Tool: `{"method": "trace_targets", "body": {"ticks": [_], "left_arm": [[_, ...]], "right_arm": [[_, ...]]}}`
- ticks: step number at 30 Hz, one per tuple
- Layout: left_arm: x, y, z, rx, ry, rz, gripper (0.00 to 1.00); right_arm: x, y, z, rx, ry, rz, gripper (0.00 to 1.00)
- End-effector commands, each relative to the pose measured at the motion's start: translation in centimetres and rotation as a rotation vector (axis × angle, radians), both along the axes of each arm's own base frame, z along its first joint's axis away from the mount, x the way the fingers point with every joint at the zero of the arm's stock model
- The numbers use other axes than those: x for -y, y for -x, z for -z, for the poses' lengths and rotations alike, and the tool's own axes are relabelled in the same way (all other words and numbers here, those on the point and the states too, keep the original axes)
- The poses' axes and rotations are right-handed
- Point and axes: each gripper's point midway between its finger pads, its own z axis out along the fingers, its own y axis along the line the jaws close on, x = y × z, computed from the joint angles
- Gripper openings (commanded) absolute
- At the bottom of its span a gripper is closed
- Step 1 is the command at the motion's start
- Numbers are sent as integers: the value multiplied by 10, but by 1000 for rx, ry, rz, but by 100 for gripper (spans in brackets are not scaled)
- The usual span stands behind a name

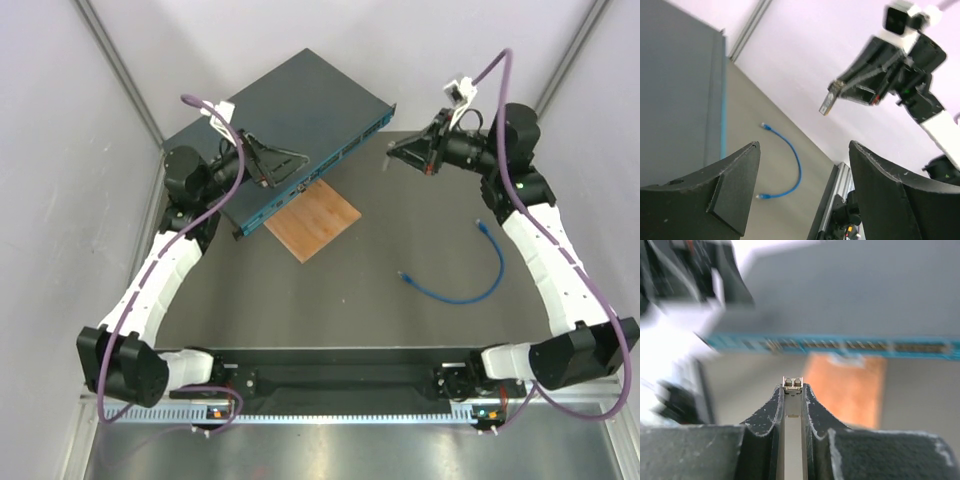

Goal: Insert the plug into the switch port

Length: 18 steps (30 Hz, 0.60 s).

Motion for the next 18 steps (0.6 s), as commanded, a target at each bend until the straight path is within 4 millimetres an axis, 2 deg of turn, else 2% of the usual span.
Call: {"method": "trace_targets", "body": {"ticks": [1,3,4,5,6,7,8,10,13,16,18], "left_arm": [[9,43,-50,228,44,66,77],[18,44,-48,351,-46,-7,76],[22,44,-35,335,-111,-28,75],[29,46,-33,441,-186,-51,74],[31,43,-25,442,-227,-66,73],[32,42,-20,448,-256,-82,72],[36,43,-12,466,-304,-82,72],[38,40,-6,494,-353,-111,72],[58,49,4,602,-458,-80,72],[67,48,16,632,-547,-85,71],[68,46,17,644,-583,-102,70]], "right_arm": [[-26,9,-56,-158,-297,-80,0],[-35,7,-54,-229,-349,-69,0],[-38,10,-61,-268,-405,-74,0],[-44,12,-61,-293,-437,-73,0],[-48,12,-52,-335,-451,-70,0],[-51,16,-55,-359,-481,-81,0],[-59,19,-49,-389,-491,-85,0],[-66,24,-48,-420,-512,-91,0],[-79,33,-44,-456,-522,-111,0],[-88,40,-43,-473,-529,-137,0],[-92,45,-44,-480,-527,-152,0]]}}
